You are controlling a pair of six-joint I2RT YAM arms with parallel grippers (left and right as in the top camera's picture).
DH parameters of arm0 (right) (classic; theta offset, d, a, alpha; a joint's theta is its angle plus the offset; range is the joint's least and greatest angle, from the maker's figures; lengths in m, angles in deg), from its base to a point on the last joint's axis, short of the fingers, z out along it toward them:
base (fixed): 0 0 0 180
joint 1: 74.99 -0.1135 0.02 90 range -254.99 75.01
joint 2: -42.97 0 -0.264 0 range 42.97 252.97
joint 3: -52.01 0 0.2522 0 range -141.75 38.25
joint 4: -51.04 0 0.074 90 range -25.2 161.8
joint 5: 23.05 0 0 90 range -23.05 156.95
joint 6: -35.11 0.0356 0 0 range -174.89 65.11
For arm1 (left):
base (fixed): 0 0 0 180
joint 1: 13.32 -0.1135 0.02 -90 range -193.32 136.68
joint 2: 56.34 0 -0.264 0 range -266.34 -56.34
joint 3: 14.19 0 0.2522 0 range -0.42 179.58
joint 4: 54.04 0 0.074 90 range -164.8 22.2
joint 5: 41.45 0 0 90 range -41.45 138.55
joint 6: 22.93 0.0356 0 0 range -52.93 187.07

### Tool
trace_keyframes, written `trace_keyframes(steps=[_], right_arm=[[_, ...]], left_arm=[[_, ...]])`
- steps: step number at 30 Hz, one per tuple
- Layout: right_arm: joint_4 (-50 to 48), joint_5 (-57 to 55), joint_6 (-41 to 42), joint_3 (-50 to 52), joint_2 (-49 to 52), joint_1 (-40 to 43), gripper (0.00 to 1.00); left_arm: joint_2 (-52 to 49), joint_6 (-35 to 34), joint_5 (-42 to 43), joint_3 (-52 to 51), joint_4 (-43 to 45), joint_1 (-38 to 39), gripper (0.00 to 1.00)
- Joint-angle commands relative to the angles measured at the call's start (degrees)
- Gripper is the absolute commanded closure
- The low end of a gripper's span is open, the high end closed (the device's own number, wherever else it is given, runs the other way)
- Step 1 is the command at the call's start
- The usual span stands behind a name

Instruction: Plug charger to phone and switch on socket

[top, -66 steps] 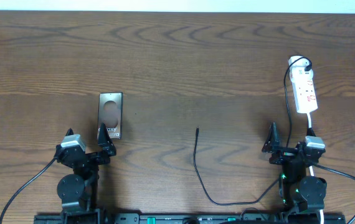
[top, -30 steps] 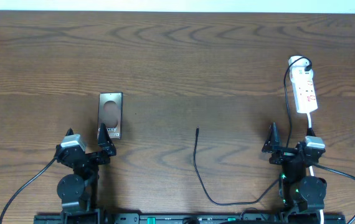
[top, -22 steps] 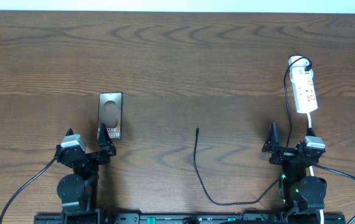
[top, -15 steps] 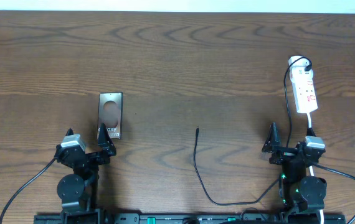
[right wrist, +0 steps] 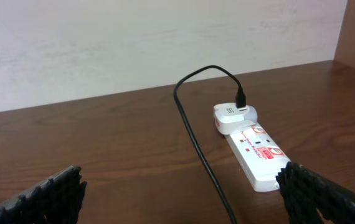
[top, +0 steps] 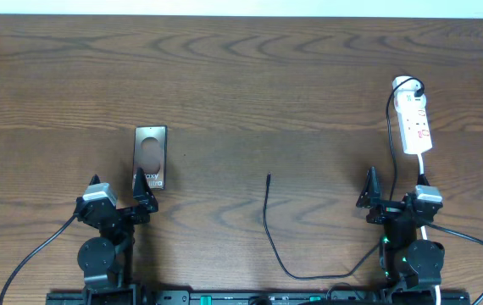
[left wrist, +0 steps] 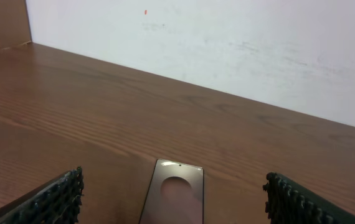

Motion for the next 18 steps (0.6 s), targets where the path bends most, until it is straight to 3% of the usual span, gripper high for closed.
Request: trace_keyframes(steps=[1, 13, 18], right_arm=[[0.3, 0.3, -0.8, 0.1, -0.3, -0.2, 0.01], [0.3, 0.3, -0.8, 0.1, -0.3, -0.2, 0.01], [0.3, 0.3, -0.9, 0.1, -0.3, -0.3, 0.01]], left_arm=[[0.4, 0.6, 1.2, -0.6, -2.4, -0.2, 0.09], [0.1, 0.5, 1.4, 0.5, -2.6, -0.2, 0.09], [-5.0, 0.5, 1.4, 5.3, -2.9, -0.2, 0.08]])
